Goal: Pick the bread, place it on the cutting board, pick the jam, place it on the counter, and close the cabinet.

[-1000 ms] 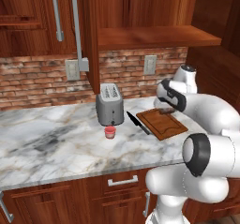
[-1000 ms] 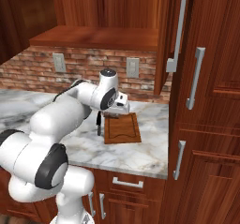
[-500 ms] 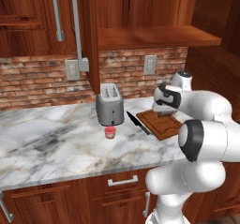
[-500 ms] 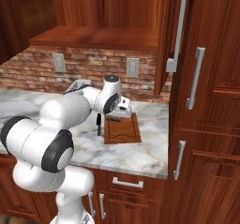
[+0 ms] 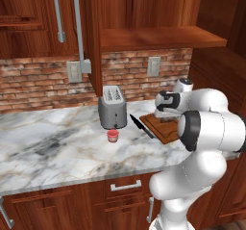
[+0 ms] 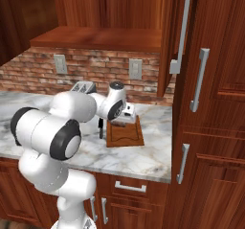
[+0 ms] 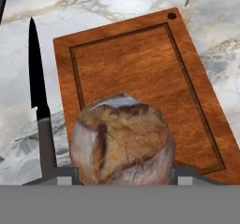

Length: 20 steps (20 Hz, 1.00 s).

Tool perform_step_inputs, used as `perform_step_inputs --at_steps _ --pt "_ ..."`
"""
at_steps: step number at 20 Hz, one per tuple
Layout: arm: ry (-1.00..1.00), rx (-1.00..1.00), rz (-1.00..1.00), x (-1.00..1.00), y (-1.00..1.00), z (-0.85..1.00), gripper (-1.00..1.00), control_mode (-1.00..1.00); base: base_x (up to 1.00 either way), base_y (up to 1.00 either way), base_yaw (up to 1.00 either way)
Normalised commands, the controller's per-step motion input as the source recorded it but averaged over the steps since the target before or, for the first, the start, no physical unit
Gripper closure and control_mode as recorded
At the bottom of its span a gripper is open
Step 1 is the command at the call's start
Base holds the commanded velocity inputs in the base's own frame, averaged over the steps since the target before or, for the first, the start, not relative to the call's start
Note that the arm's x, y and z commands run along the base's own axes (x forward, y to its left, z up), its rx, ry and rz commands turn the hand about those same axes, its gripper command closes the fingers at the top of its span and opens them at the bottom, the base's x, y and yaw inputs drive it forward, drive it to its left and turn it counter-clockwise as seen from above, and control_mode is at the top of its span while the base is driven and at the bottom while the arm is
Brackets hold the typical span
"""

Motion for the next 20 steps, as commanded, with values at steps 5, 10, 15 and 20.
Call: perform_step_inputs --at_steps 5,10,15,20 --pt "-0.01 0.00 0.00 0.25 -0.05 -0.24 1.00 -1.00 0.00 0.00 0.00" --pt "-0.01 0.00 0.00 0.28 -0.08 -0.18 1.00 -1.00 0.00 0.00 0.00" --pt "-0.02 0.00 0.00 0.19 -0.08 -0.16 1.00 -1.00 0.00 0.00 0.00" --pt "-0.01 0.00 0.00 0.11 -0.01 -0.22 -1.00 -1.00 0.00 0.00 0.00"
